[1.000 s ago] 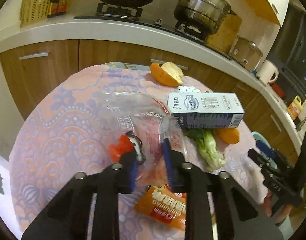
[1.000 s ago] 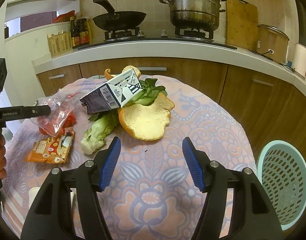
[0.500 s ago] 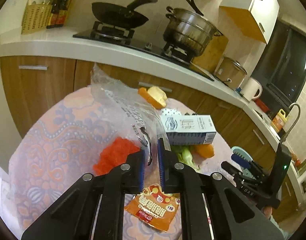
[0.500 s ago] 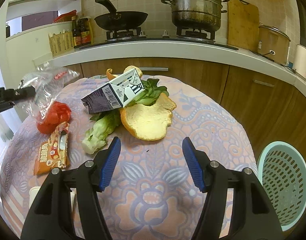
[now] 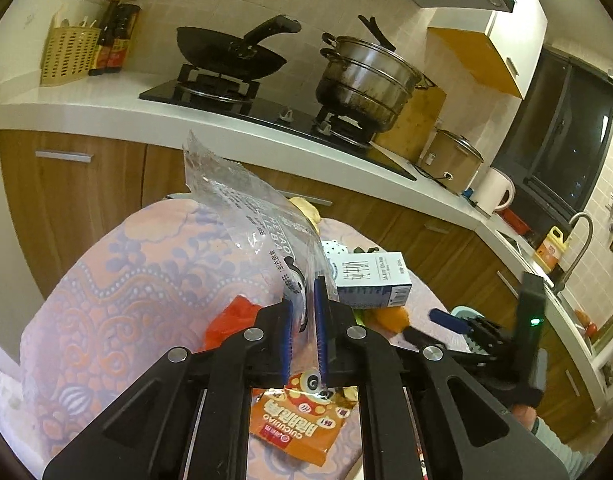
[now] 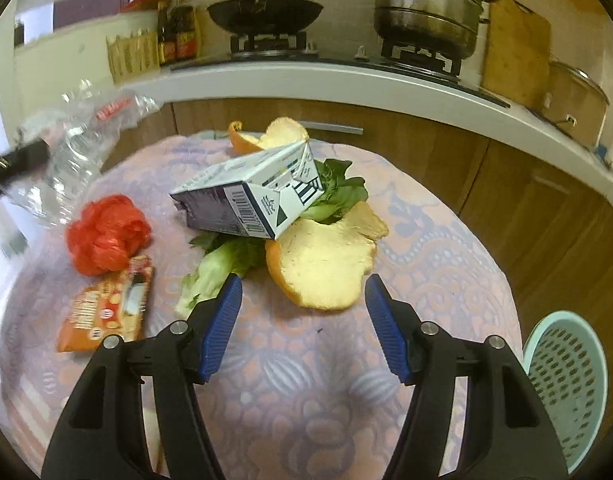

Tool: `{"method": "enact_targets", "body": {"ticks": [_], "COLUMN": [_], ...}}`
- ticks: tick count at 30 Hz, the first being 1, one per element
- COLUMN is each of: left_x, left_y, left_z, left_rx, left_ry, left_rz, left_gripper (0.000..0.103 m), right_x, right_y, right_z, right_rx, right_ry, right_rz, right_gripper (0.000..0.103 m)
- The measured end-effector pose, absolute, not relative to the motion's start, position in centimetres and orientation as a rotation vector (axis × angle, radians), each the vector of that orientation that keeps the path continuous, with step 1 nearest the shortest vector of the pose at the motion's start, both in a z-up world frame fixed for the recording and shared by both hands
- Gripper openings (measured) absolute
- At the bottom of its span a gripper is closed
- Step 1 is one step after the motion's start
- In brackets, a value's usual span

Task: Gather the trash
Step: 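Grasp the bread crust with orange peel with the right tool while the left holds the plastic bag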

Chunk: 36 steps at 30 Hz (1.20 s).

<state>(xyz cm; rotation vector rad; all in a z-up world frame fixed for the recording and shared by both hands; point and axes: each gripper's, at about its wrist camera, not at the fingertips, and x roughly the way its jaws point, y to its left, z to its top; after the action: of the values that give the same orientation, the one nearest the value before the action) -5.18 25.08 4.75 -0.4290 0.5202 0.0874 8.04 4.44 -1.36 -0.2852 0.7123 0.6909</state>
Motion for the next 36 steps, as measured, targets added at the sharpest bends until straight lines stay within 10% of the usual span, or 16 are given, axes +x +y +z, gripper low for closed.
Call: {"method": "enact_targets", "body": {"ticks": [14, 36], "left_x": [-3.4, 4.2], "left_y": [22.4, 7.4], "left_z": [5.1, 6.8], "left_rx": [-0.391, -0.226], "left_ry": [0.555, 0.686], "left_rz": [0.036, -0.214], "left_gripper": [0.007, 0.007], "right_x": [8.4, 5.8], "right_y": [5.1, -12.2], "right_z": [-2.0, 1.9], "right_rx": [-0.272, -0.147], "right_ry": [0.73, 0.645], "right_rz": [0.723, 0.529], "right_gripper": [0.005, 0.004]}}
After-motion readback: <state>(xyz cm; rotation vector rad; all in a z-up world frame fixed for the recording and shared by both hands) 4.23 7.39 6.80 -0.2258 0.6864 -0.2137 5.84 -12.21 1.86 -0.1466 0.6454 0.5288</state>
